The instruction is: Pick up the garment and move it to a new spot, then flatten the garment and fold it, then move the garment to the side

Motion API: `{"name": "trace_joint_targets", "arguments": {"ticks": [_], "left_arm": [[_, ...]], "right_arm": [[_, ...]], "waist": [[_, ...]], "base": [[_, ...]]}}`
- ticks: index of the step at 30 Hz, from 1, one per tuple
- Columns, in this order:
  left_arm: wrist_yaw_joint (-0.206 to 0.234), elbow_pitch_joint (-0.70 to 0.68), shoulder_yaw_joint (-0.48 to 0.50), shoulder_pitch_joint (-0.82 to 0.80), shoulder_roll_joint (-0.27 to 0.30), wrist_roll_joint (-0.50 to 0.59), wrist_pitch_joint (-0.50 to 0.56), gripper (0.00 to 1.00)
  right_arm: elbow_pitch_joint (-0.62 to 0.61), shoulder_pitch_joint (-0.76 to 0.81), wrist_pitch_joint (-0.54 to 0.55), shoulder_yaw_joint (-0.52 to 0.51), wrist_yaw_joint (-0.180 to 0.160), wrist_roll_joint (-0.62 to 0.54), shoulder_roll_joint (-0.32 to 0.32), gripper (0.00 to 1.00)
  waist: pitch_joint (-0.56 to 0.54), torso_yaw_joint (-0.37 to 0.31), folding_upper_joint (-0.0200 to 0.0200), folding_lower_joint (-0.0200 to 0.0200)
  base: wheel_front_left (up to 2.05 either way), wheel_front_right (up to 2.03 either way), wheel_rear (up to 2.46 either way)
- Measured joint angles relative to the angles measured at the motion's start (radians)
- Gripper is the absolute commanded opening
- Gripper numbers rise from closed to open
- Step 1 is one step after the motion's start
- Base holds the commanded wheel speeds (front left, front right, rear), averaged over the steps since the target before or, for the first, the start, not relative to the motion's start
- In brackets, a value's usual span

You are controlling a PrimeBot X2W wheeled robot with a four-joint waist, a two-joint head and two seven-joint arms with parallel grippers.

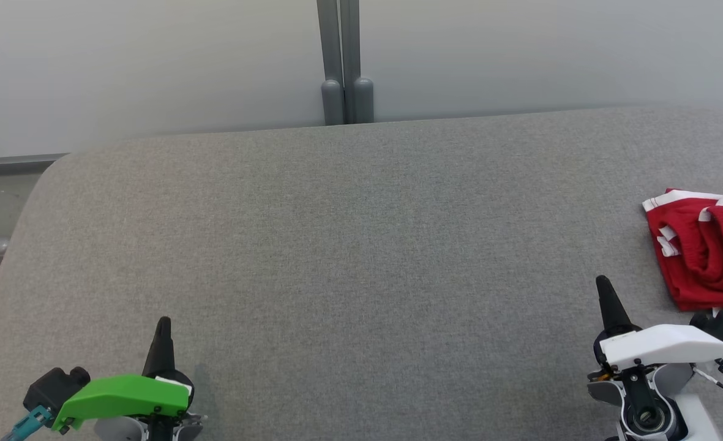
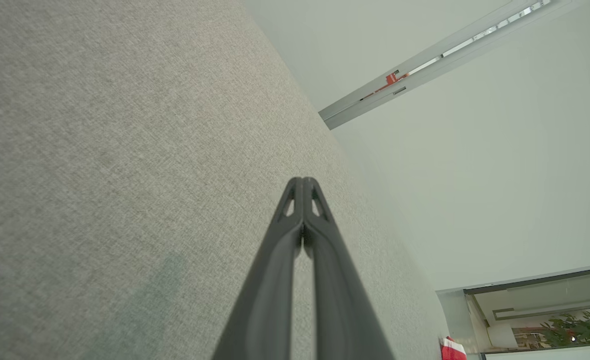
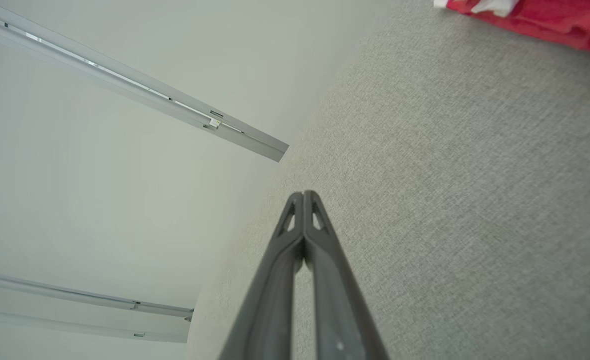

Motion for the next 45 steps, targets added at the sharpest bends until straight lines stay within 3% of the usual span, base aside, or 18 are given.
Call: {"name": "trace_joint_targets", "arguments": {"ticks": [45], "left_arm": [[-0.066,-0.054,0.084,-0.025,0.001,-0.400,0.107,0.00]], "right_arm": [[-0.078,0.017,0.105,-0.021,0.000,0.427,-0.003,0.00]], "waist": [[0.005,0.000,0.0000,0.0000]], "base": [[0.00,0.00,0.00]]}}
